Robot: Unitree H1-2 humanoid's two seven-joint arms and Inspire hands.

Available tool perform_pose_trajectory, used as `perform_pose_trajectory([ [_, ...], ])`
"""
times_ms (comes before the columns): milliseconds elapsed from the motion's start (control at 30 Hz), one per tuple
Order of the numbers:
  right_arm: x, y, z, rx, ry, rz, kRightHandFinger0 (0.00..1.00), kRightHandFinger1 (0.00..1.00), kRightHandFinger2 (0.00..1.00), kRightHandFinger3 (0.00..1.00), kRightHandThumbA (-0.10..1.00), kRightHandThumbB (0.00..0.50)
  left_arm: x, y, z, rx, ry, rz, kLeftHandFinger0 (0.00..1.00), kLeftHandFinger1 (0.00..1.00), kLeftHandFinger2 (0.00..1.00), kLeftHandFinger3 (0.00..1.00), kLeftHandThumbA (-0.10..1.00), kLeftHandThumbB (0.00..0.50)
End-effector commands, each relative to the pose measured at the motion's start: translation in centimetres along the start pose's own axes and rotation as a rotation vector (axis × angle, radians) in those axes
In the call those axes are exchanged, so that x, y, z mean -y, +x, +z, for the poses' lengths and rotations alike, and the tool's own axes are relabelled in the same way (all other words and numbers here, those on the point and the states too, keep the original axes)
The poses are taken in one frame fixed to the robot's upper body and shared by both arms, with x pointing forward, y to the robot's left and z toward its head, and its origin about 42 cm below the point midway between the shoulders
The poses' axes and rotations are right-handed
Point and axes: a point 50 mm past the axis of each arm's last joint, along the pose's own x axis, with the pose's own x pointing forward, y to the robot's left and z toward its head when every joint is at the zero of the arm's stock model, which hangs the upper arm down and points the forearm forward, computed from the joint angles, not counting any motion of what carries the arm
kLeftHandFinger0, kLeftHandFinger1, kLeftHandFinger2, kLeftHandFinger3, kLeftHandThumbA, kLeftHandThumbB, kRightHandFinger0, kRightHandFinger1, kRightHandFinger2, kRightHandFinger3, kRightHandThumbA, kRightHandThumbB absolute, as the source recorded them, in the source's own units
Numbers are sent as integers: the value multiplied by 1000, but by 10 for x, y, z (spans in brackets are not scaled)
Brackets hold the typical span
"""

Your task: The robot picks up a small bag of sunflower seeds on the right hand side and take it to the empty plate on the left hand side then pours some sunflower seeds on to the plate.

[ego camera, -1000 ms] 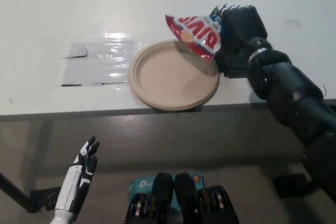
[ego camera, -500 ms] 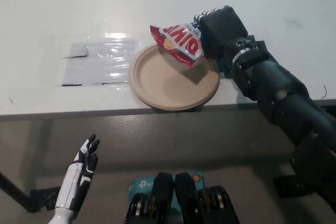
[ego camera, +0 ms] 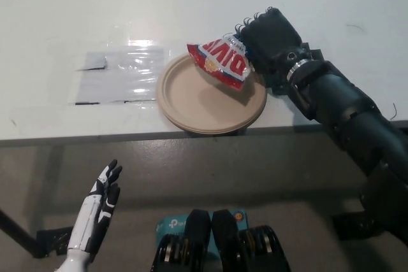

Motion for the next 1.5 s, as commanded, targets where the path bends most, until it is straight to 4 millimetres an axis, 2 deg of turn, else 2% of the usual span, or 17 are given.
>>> perform_pose_trajectory([
  [0,50,21,-33,-8,-161,-169,0,0,7,244,-100,310,-6,5,9,55,18,0,1000,1000,1000,1000,1000,85],
  [67,51,20,-33,-1,-181,-187,0,0,23,228,-100,320,-6,5,10,54,22,0,1000,1000,1000,1000,1000,89],
  [133,55,21,-34,0,-201,-217,0,0,65,155,-100,336,-6,6,10,58,30,3,1000,1000,1000,1000,1000,97],
  [167,56,22,-34,0,-219,-235,0,0,161,162,-100,337,-6,7,10,60,29,4,1000,1000,1000,1000,1000,96],
  [333,59,22,-35,-4,-237,-256,0,0,344,330,-100,355,-6,8,10,61,30,-3,1000,1000,1000,1000,1000,86],
  [433,60,23,-33,10,-296,-264,0,0,357,308,-100,355,-5,8,11,58,32,-4,1000,1000,1000,1000,1000,83],
  [533,63,25,-32,25,-315,-265,0,0,339,229,-100,318,-6,9,11,58,34,-4,1000,1000,1000,1000,1000,80],
  [667,70,27,-34,67,-397,-292,0,0,320,163,-100,331,-6,10,12,58,36,-7,1000,1000,1000,1000,1000,74],
  [733,73,27,-36,82,-448,-308,0,0,288,241,-100,337,-5,10,13,59,34,-5,1000,1000,1000,1000,1000,81],
  [900,76,29,-36,127,-553,-312,0,0,197,316,-100,343,-6,10,12,61,39,-5,1000,1000,1000,1000,1000,84],
  [933,76,29,-35,125,-548,-308,0,0,206,327,-100,340,-6,11,12,61,39,-6,1000,1000,1000,1000,1000,85],
  [967,76,30,-35,120,-536,-295,0,0,206,235,-100,330,-6,11,12,61,38,-8,1000,1000,1000,1000,1000,85],
  [1100,72,27,-35,102,-454,-302,0,0,227,251,-100,333,-6,12,12,71,43,-9,1000,1000,1000,1000,1000,75],
  [1233,63,24,-31,73,-439,-284,0,5,383,211,-60,298,-7,12,13,71,38,-9,1000,1000,1000,1000,1000,79],
  [1300,59,22,-30,63,-434,-276,0,0,411,201,-43,284,-7,11,13,72,39,-7,1000,1000,1000,1000,1000,81],
  [1367,56,20,-29,38,-373,-282,0,0,414,171,-100,270,-7,12,13,72,35,-3,1000,1000,1000,1000,1000,80],
  [1467,51,16,-31,-49,-197,-308,0,0,402,158,-100,279,-7,13,13,76,37,-4,1000,1000,1000,1000,1000,68],
])
